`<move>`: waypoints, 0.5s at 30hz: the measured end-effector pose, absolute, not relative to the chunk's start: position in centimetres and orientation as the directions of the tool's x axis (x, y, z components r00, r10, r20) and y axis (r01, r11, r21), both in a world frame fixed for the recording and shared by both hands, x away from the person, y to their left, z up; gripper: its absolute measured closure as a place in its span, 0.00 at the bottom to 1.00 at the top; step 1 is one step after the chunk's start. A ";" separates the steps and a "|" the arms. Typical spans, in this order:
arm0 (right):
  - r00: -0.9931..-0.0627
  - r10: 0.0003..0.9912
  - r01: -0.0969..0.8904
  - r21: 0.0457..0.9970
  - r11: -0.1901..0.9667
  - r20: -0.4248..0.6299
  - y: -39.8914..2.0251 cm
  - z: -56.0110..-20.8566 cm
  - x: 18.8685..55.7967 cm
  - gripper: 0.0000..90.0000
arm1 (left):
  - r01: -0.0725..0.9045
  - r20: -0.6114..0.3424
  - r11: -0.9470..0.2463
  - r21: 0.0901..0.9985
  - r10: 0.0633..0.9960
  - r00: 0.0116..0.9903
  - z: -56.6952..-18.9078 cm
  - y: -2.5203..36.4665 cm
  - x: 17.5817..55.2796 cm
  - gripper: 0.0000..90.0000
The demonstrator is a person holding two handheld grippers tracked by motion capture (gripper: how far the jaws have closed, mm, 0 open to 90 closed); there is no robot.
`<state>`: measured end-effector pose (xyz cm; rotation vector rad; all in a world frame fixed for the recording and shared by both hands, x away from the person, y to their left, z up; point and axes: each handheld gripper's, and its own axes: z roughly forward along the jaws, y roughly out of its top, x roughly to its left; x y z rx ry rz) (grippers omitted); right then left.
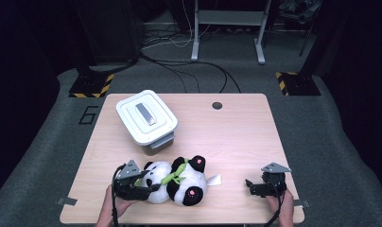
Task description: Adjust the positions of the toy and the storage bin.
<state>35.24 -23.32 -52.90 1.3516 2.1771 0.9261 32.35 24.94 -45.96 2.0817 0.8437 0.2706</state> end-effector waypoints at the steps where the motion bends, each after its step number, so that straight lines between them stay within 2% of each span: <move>1: -0.444 0.896 0.621 0.720 0.310 -0.002 -23.3 -52.9 35.2 0.03 | 0.473 -0.109 -0.407 0.781 0.657 0.746 -45.9 24.9 32.3 0.34; 15: -0.444 0.896 0.621 0.720 0.309 -0.001 -23.3 -52.9 35.2 0.03 | 0.482 -0.141 -0.348 0.804 0.676 0.723 -44.9 25.4 32.5 0.18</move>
